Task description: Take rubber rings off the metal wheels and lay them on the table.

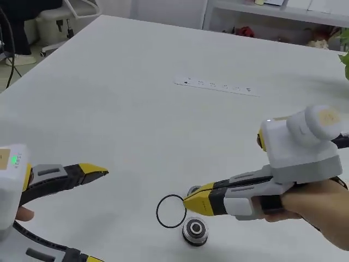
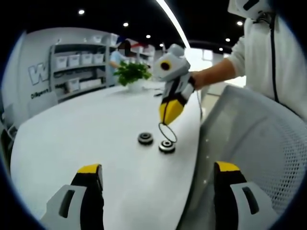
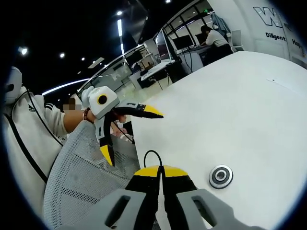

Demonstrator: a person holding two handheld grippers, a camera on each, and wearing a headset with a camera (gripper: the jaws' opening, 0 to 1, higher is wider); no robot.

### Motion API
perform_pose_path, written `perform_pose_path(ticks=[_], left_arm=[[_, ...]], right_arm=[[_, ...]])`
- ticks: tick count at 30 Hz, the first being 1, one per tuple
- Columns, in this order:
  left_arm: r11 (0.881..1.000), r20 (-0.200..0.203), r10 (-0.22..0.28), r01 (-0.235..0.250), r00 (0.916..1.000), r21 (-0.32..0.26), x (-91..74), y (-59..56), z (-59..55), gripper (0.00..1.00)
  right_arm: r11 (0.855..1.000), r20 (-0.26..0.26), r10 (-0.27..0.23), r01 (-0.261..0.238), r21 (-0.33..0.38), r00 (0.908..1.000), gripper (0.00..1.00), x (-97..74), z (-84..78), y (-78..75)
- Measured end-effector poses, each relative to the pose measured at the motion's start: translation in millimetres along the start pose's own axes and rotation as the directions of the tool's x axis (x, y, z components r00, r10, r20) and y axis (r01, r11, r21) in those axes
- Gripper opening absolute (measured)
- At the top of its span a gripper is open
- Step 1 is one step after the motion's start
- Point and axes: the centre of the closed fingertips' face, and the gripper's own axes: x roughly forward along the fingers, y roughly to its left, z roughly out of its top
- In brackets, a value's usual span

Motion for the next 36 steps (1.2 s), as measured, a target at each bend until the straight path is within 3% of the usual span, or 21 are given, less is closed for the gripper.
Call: perform_pose_path(ticks=[15,36], left_arm=[[1.000,0.003,-0.001,0.001,1.0000,-0.001,0.8,0.5,2.2,0.97],[1.000,-0.009,-0.005,0.005,1.0000,-0.013,-0.4,-2.5,-2.0,0.97]], right_arm=[[1.000,-0.048,0.003,-0.003,0.000,0.9989,0.00,21.0,-5.8,-15.0],[0.999,-0.100,-0.033,0.034,0.011,0.9945,0.00,44.1,-18.1,-40.3]])
